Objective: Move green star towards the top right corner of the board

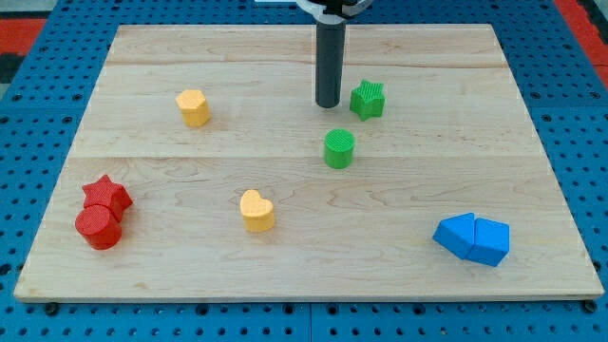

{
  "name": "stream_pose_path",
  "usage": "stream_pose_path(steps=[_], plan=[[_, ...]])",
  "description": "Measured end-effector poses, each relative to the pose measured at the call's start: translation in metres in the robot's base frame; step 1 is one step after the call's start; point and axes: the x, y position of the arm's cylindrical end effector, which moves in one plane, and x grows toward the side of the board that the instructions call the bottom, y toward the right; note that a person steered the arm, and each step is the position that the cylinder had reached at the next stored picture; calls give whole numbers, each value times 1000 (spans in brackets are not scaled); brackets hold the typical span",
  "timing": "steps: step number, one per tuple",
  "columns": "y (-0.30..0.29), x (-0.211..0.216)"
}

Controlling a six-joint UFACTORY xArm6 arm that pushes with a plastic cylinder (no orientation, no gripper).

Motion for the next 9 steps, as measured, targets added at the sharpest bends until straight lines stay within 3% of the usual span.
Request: stream_pose_path(steps=[3, 6, 9], plan=[[-5, 1], [103, 9], [188, -62]])
